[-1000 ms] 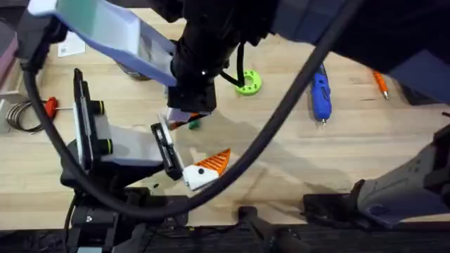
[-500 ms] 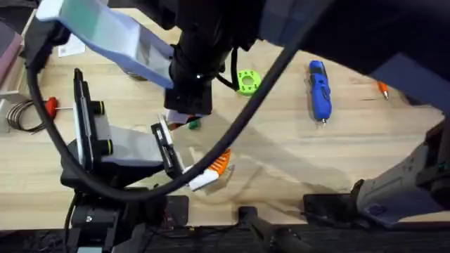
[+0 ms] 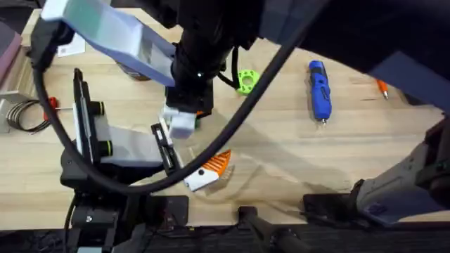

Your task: Pick up the gripper from the table and insert it into the empty holder that is missing its gripper. Then pick up a screw, insert it into the mounting hole, and use the screwdriver to tighten it. Finally, clean up the table by picking up the vegetable and placing it into the bucket.

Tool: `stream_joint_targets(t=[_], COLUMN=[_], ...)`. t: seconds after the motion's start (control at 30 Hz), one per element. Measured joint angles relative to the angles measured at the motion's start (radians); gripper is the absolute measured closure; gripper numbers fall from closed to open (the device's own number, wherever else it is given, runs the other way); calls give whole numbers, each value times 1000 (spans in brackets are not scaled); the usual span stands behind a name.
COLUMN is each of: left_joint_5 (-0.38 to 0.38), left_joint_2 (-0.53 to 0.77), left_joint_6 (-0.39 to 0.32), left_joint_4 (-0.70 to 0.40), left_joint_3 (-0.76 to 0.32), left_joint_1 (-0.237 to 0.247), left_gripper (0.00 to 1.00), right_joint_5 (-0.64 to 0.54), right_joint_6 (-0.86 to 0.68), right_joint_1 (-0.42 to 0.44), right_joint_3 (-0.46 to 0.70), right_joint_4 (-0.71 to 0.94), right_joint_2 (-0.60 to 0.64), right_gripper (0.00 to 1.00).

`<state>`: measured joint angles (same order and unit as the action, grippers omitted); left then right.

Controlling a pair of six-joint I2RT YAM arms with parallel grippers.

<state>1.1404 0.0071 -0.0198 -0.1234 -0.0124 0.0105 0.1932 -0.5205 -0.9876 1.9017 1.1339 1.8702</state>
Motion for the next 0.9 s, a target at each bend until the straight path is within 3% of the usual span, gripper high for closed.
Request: stream_joint_targets(t=[0.03, 0.1, 0.57, 0.77, 0.9], left_joint_5=[0, 0, 0, 0, 0], left_joint_2=[0, 0, 0, 0, 0], left_joint_6=[-3, -6, -10, -10, -10], left_joint_4=[0, 0, 0, 0, 0], left_joint_3=[0, 0, 0, 0, 0], left_joint_1=[0, 0, 0, 0, 0], left_gripper=[15, 16, 15, 15, 15], right_joint_5=[-3, -6, -42, -74, -77], right_joint_6=[1, 14, 236, 345, 434], right_joint_1=[1, 4, 134, 196, 288], right_joint_3=[-1, -2, -17, -208, -334], right_joint_4=[-1, -14, -66, -197, -217], right_joint_2=[0, 0, -116, -230, -335], right_gripper=[130, 44, 37, 36, 37])
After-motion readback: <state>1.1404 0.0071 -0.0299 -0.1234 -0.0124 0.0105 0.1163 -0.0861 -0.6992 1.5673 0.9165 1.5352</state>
